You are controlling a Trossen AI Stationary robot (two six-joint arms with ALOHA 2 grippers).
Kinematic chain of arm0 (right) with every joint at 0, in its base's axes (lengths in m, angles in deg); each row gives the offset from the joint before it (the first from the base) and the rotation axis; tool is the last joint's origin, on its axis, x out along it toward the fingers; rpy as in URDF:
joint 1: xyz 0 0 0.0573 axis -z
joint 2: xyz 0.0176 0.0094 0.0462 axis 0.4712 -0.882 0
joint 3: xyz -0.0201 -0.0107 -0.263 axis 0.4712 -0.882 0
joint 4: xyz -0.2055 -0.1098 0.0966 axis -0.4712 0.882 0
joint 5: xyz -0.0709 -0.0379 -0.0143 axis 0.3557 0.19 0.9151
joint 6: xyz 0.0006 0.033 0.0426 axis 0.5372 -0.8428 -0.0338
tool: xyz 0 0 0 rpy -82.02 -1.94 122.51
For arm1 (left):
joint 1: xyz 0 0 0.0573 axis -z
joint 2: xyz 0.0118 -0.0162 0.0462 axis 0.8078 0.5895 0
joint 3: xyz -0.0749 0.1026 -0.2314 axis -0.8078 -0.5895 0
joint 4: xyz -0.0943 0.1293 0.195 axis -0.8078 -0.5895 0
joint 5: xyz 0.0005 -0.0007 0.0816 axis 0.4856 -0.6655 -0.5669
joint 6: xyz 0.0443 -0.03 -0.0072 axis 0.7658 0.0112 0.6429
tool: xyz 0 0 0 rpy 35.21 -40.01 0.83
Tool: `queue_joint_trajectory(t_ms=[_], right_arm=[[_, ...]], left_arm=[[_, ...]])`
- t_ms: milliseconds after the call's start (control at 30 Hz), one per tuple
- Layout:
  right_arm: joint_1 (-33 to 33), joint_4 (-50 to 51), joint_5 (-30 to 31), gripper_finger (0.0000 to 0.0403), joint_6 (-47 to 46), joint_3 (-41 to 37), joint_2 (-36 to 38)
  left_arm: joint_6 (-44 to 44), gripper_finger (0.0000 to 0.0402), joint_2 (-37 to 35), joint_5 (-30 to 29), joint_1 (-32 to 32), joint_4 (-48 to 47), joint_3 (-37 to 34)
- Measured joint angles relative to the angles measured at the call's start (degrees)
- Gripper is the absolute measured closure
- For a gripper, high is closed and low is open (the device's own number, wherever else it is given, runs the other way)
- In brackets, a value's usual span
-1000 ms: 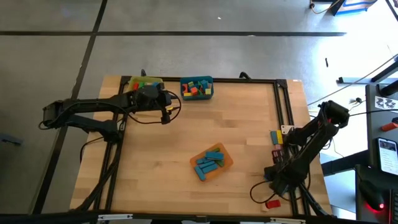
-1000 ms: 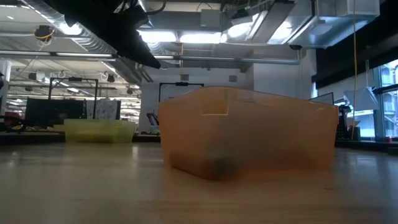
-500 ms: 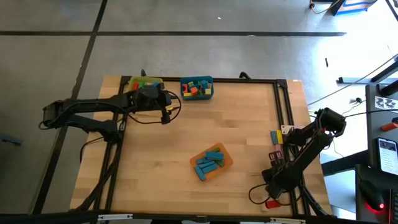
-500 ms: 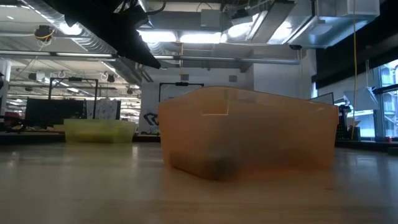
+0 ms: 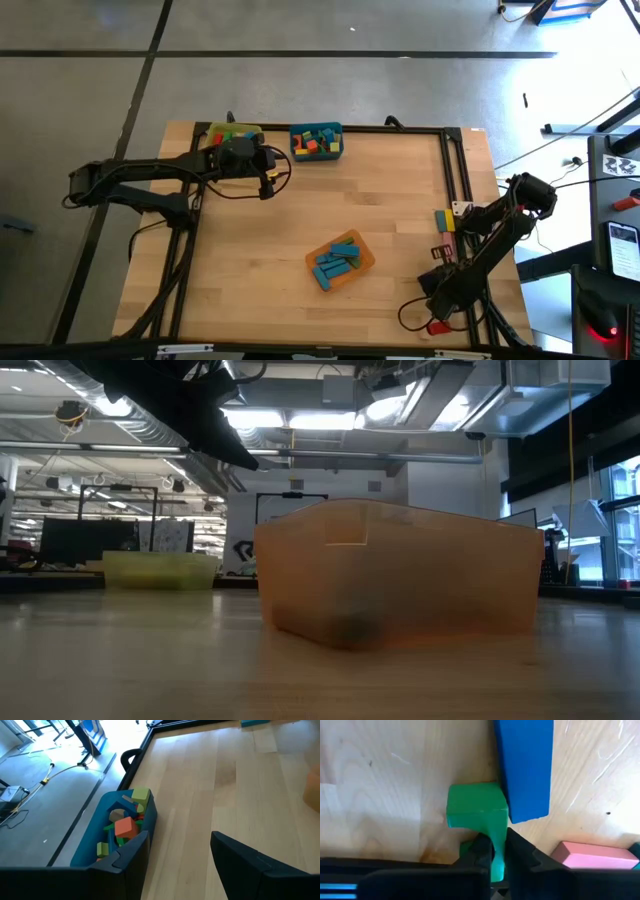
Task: Sort blocks by size
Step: Put the green arch block into the blue bin
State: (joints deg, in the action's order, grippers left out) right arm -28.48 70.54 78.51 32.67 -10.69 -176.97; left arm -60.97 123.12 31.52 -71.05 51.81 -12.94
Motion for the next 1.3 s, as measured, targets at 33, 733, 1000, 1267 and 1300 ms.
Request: queue_joint_trajectory(t_ms=[33,733,1000,1267,1300], right_arm=[[0.0,-0.05,-0.09,0.0377,-0.27,0.01,0.01],[17.81,7.64,12.99,0.0367,4.38,10.35,6.06],[28.59,7.59,29.17,0.0368,6.61,12.56,8.46],[39.73,0.53,35.72,0.0365,10.38,12.56,8.47],[41.1,-1.35,35.81,0.0367,11.67,12.56,8.47]], left_arm=[[0.0,0.0205,0.01,0.0,-0.02,0.0,0.0],[0.42,0.0205,0.01,0.0,0.0,-0.17,0.0],[0.42,0.0205,0.01,0.0,0.0,-0.22,0.0],[0.42,0.0205,0.01,-0.01,-0.01,-0.28,0.0],[0.42,0.0205,0.01,-0.02,-0.02,-0.26,0.02]])
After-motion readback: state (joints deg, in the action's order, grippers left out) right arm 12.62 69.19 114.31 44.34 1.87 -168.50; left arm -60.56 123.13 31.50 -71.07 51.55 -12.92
